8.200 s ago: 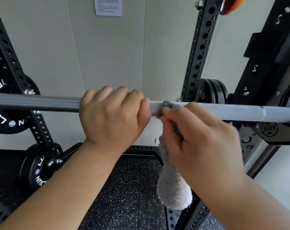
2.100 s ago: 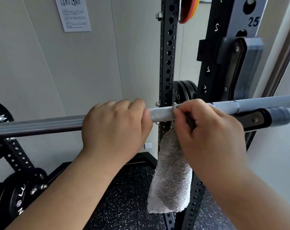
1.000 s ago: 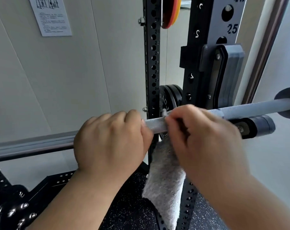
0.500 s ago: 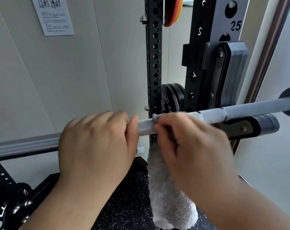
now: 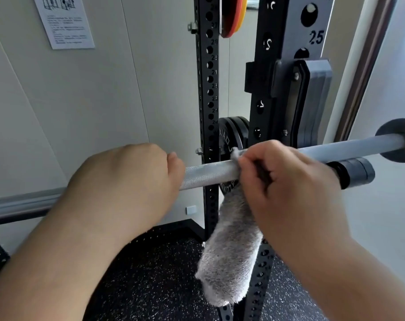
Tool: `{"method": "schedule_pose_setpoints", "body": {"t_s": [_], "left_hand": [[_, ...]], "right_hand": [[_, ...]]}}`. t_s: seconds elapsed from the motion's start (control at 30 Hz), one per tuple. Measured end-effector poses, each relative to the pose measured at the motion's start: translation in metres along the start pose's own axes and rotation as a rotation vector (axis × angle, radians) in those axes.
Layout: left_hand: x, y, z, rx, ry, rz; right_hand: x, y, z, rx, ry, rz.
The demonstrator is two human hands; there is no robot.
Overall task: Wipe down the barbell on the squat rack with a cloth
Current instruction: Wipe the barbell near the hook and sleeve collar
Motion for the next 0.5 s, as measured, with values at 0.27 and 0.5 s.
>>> {"method": "schedule_pose_setpoints", "body": {"t_s": [0.27,0.5], "left_hand": [[-0.029,0.046,0.012,-0.364,0.072,-0.23],[-0.033,0.045,0.012,-0.526,0.015,-0.186]], "right_hand": [[0.017,0.01,-0.006,0.038,0.06,0.026],[0.037,0.015,-0.012,0.013,0.067,0.083]]}}
Point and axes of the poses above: each hand's wrist, its own y-axis away from the middle knuckle, its own z-axis out of the back of the hand, x = y × z, the point moved 10 cm from there along -y, towards the middle knuckle, and after that the axes turned 1 degree about y, right-handed, at the moved point
